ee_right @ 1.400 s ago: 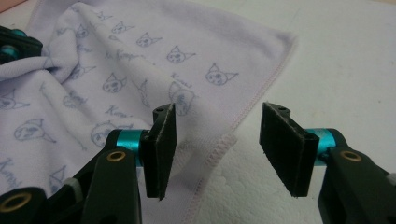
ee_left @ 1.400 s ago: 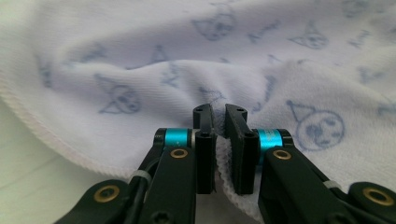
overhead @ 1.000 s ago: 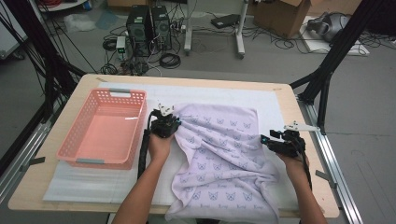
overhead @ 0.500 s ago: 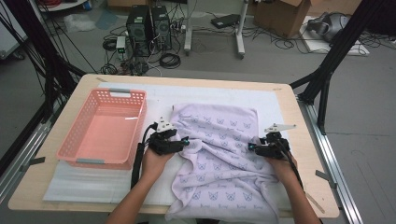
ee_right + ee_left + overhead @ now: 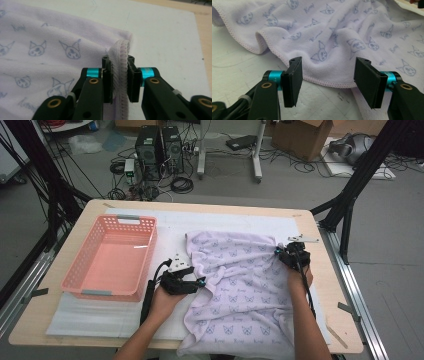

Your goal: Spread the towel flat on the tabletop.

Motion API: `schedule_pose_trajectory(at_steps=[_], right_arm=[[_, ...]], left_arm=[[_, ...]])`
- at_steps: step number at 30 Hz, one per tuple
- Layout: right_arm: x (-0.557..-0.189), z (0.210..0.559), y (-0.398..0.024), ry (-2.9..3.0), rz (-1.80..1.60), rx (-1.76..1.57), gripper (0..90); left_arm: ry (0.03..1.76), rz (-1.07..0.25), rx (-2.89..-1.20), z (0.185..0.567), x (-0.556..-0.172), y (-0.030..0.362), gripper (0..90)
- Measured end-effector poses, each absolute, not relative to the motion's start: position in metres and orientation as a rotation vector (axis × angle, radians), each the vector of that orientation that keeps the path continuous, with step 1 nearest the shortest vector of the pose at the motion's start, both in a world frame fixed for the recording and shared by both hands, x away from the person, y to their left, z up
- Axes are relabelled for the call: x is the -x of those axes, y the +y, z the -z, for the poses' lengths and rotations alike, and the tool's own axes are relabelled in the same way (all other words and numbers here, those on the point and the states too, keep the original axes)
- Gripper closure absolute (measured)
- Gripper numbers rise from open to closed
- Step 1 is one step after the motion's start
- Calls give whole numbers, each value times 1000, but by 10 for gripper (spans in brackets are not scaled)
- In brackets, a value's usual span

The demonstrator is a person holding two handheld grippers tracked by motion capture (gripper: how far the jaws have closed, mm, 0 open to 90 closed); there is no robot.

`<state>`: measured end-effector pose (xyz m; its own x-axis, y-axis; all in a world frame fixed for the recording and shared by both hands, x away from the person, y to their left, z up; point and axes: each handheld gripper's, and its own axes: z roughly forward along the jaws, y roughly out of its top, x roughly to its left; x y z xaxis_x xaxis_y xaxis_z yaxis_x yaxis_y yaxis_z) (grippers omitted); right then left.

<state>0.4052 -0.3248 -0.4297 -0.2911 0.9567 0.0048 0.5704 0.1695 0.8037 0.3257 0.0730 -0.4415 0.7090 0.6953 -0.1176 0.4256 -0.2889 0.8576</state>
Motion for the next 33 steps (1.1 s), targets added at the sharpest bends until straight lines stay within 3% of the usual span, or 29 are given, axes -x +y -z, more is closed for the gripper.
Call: schedule_pose_trajectory(at_steps=[2,5,15,21,24,28,33], right_arm=[[-402,428,-324,1950,-954,-1445,613],[-387,421,-324,1954,-994,-1402,543],[-310,411,-346,2010,-1163,-1275,514],[-294,415,-346,2054,-1178,-1282,498],[-291,418,-342,2089,-1138,-1259,492],[-289,423,-346,2102,-1102,-1279,492],[-289,428,-354,2089,-1109,-1326,493]], left_arm=[[866,-332,-1928,442,-324,73,403],[875,-313,-1932,443,-324,71,402],[829,-248,-1944,440,-318,57,403],[756,-282,-2026,442,-315,40,396],[738,-308,-2101,447,-316,35,516],[729,-346,-2107,445,-321,39,816],[875,-392,-1994,441,-336,62,836]])
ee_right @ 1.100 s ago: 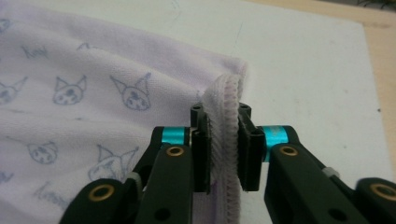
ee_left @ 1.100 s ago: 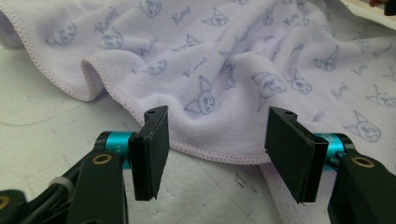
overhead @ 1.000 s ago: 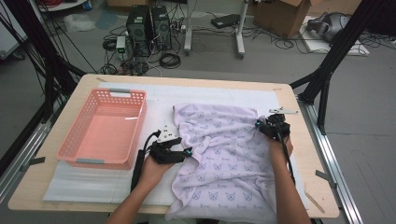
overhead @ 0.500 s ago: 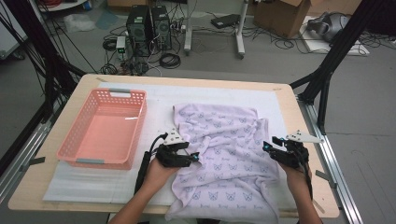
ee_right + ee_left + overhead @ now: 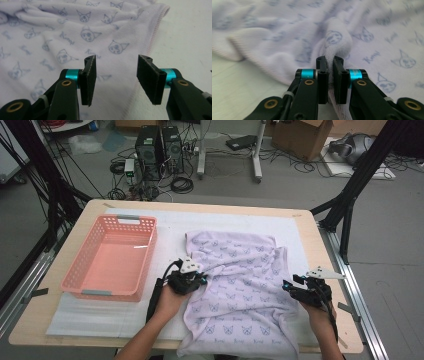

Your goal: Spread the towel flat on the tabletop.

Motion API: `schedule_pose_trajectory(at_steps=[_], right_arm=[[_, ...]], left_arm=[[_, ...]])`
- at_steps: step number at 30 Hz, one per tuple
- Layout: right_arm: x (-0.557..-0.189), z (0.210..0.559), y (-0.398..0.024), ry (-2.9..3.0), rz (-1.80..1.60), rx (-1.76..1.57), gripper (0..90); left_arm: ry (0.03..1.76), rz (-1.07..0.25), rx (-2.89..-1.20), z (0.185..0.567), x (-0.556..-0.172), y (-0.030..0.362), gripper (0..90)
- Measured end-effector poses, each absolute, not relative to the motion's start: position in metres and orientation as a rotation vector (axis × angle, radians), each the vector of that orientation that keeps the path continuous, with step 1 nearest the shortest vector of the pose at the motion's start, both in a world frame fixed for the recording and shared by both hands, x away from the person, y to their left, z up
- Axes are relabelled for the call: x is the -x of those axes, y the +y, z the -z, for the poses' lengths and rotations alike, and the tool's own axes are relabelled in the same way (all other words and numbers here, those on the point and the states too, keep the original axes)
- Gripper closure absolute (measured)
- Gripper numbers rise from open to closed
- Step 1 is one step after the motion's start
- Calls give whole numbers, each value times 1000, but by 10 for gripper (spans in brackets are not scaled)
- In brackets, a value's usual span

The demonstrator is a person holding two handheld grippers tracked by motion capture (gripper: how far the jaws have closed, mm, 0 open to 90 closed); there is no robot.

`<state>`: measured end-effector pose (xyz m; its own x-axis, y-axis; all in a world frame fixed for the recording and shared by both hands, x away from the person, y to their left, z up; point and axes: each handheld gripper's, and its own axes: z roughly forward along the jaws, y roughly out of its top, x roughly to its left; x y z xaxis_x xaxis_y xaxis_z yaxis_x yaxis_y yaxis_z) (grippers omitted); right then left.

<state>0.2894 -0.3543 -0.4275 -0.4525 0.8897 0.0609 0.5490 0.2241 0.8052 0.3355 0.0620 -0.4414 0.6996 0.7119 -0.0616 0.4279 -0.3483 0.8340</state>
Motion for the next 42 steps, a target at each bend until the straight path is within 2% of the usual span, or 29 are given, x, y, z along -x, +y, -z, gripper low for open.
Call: schedule_pose_trajectory(at_steps=[9,16,18,20,23,28,29,31,35,39,42], right_arm=[[-294,428,-356,2078,-1133,-1350,499],[-309,441,-326,2184,-1050,-1314,492],[-315,447,-317,2216,-985,-1303,556],[-318,444,-316,2249,-980,-1259,818],[-322,441,-320,2198,-893,-1224,846],[-325,438,-346,1973,-890,-1356,833],[-325,440,-350,1971,-899,-1383,813],[-324,442,-356,1986,-929,-1436,686],[-315,434,-362,1987,-1020,-1415,582],[-304,421,-365,1994,-1091,-1353,570],[-299,418,-366,2011,-1085,-1323,570]], left_arm=[[998,-491,-1907,440,-346,81,821],[1040,-487,-1876,442,-349,88,787],[1051,-488,-1876,443,-349,90,778],[1063,-482,-1874,444,-349,92,779],[1055,-479,-1889,445,-349,94,822],[1040,-512,-1903,443,-346,93,823],[1044,-516,-1902,443,-346,93,798],[1050,-514,-1896,442,-345,93,738],[1040,-496,-1872,435,-339,92,603],[986,-416,-1842,427,-329,87,489],[926,-369,-1862,424,-321,78,479]])
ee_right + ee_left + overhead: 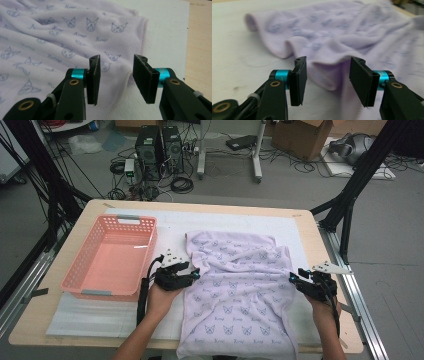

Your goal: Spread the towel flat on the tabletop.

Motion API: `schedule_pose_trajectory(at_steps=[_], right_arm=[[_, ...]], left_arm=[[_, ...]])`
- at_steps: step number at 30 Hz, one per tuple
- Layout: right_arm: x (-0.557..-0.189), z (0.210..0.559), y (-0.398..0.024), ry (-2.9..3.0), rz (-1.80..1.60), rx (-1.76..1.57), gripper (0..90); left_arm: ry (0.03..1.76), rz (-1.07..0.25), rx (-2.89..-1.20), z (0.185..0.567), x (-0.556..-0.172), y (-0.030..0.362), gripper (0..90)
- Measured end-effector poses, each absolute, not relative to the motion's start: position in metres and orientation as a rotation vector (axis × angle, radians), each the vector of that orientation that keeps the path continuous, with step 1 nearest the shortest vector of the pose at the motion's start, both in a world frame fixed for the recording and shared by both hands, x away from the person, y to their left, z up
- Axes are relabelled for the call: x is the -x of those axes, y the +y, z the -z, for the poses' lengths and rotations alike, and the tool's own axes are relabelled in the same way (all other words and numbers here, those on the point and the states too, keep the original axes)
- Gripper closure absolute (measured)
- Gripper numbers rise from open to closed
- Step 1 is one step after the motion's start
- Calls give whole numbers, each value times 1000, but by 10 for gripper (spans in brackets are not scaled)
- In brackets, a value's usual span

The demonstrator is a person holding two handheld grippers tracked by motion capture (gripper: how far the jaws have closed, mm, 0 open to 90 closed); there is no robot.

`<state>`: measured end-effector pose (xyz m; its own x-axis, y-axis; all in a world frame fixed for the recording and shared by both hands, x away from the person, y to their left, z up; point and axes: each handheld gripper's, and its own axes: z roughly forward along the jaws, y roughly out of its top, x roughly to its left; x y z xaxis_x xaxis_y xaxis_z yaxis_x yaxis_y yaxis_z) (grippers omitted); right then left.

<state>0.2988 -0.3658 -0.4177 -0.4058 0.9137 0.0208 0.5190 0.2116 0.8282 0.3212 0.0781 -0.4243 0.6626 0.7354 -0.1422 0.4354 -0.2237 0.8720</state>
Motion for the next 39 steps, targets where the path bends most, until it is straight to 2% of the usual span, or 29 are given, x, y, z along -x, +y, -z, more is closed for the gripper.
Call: schedule_pose_trajectory(at_steps=[6,13,16,22,24,25,26,27,30,33,39], right_arm=[[-299,419,-362,2036,-1098,-1314,570],[-302,425,-358,2106,-1117,-1310,555],[-306,431,-357,2130,-1052,-1341,499],[-313,444,-345,2211,-923,-1325,481],[-317,444,-343,2190,-930,-1337,550],[-319,444,-343,2186,-934,-1341,609],[-320,444,-342,2188,-941,-1339,705],[-323,444,-341,2199,-963,-1327,793],[-329,443,-335,2180,-950,-1296,836],[-337,443,-334,2121,-1001,-1297,840],[-359,445,-324,2060,-984,-1270,844]], left_arm=[[900,-322,-1925,431,-316,63,455],[912,-276,-1951,430,-312,60,470],[950,-333,-2014,436,-314,57,466],[1013,-398,-2049,449,-325,56,445],[1003,-429,-2055,448,-329,56,511],[978,-431,-2060,448,-330,57,596],[976,-427,-2050,448,-333,57,765],[989,-424,-2048,448,-336,57,804],[1068,-464,-1963,447,-347,60,831],[1190,-416,-1824,451,-359,72,834],[1193,-490,-1838,440,-379,71,836]])
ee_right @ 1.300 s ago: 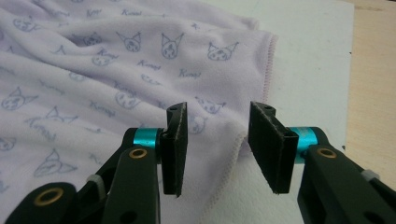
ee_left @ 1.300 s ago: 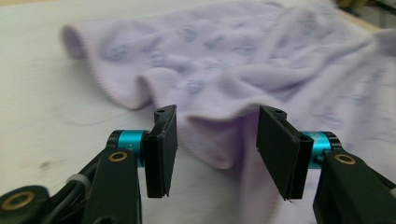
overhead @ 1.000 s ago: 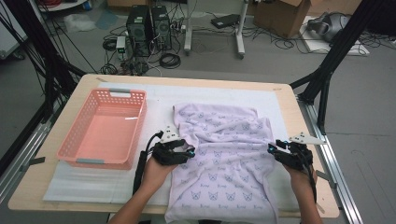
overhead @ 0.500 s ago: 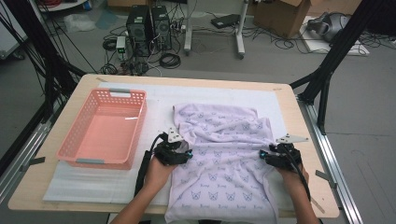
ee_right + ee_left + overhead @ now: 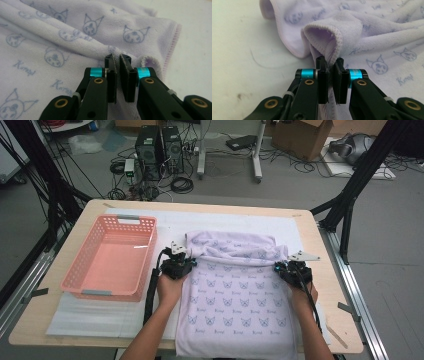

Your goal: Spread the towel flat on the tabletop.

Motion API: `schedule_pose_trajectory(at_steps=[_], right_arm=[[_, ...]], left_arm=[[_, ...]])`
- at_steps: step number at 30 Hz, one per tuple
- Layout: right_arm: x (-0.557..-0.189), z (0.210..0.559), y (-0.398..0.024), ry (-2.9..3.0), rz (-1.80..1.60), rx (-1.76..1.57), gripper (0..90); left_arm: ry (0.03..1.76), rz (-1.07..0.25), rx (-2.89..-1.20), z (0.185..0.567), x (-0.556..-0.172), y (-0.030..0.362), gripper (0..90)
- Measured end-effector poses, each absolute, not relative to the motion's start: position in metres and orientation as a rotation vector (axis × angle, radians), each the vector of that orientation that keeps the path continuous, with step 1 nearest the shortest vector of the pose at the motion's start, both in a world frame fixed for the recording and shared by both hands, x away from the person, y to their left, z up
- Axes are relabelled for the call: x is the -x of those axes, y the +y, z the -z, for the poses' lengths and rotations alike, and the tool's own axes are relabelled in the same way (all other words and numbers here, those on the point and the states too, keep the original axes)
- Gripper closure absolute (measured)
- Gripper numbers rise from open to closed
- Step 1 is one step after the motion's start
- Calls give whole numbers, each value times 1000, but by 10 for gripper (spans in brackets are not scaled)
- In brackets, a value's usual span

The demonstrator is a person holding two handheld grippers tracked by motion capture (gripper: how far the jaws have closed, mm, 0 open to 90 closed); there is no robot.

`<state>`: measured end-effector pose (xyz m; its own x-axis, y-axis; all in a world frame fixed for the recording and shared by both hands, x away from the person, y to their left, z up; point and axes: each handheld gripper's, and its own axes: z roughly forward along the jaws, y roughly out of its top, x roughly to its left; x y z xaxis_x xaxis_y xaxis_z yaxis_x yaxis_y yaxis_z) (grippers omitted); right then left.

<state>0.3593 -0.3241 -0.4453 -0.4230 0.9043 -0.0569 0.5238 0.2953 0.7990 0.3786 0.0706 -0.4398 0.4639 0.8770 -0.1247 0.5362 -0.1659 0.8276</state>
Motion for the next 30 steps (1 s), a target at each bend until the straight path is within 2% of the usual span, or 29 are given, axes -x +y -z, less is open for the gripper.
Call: schedule_pose_trajectory(at_steps=[6,8,9,10,12,15,18,24,28,29,30], right_arm=[[-378,442,-325,1984,-1039,-1330,841],[-382,441,-325,1982,-1029,-1341,805],[-381,440,-326,1972,-1030,-1348,760],[-380,439,-327,1965,-1044,-1359,695],[-377,436,-330,1979,-1062,-1356,625],[-364,430,-332,1950,-1038,-1343,556],[-350,423,-337,1945,-1058,-1339,555],[-319,424,-352,2003,-1050,-1361,537],[-315,437,-355,2105,-1034,-1389,532],[-317,440,-354,2121,-1004,-1380,546],[-318,443,-354,2140,-989,-1387,593]], left_arm=[[1193,-469,-1762,448,-391,77,835],[1185,-454,-1773,448,-389,77,822],[1186,-439,-1776,446,-388,77,790],[1193,-418,-1776,445,-386,77,709],[1201,-404,-1791,443,-380,78,561],[1160,-441,-1826,442,-364,78,507],[1110,-442,-1896,440,-351,75,453],[1091,-431,-1958,440,-336,78,450],[1126,-397,-1962,450,-337,81,448],[1111,-436,-1965,451,-335,81,458],[1094,-462,-1979,451,-334,80,544]])
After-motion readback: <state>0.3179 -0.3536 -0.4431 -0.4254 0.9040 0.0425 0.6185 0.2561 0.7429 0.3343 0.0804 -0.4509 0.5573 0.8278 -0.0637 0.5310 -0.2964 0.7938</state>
